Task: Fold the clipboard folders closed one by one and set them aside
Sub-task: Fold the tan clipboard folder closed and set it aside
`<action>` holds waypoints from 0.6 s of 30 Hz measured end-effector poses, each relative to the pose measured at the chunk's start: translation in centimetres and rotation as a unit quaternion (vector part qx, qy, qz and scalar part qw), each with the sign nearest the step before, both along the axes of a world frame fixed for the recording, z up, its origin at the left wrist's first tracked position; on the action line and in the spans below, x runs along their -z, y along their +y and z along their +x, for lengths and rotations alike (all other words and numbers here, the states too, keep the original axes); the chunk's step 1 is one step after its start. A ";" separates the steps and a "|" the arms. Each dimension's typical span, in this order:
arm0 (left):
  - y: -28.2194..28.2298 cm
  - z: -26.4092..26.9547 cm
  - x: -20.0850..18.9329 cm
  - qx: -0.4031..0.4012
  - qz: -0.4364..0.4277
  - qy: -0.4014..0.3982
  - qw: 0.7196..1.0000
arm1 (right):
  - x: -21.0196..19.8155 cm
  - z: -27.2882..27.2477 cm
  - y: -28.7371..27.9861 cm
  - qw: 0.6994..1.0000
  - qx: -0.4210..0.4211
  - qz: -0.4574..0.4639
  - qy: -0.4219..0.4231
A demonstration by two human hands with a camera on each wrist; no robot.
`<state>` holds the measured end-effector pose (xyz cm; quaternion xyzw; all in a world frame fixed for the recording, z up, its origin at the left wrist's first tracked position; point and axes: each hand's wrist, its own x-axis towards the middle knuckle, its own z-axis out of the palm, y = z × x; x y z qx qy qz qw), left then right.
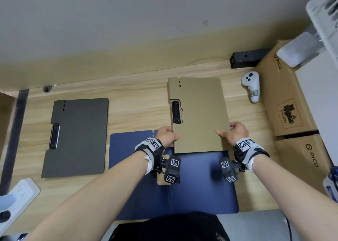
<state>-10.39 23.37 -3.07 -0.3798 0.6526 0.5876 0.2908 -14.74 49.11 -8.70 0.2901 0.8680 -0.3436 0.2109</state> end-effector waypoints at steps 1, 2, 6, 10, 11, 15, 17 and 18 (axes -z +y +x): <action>-0.2 0.1 -0.1 0.009 -0.007 0.012 1.000 | -0.3 0.0 -0.1 1.000 0.005 -0.004 -0.010; -0.6 0.2 -0.1 0.012 -0.009 0.026 1.000 | -0.5 0.0 -0.3 1.000 0.007 -0.008 -0.015; -3.4 1.4 -1.3 0.017 -0.020 0.056 0.998 | -0.9 0.4 -1.9 0.999 -0.010 -0.051 -0.009; -7.8 3.3 -2.6 -0.005 -0.021 0.074 0.997 | -1.6 1.2 -5.7 0.995 -0.045 -0.090 0.019; -9.0 3.8 -2.8 -0.006 -0.027 0.075 0.997 | -1.9 1.4 -7.0 0.993 -0.066 -0.090 0.030; -15.3 5.4 -3.0 -0.024 -0.067 0.074 0.995 | -2.9 1.9 -13.1 0.984 -0.148 -0.094 0.038; -18.8 6.3 -2.3 -0.034 -0.098 0.076 0.992 | -2.7 2.3 -16.4 0.980 -0.174 -0.092 0.035; -20.5 6.9 -2.0 -0.044 -0.113 0.079 0.990 | -2.4 2.7 -18.1 0.978 -0.186 -0.087 0.033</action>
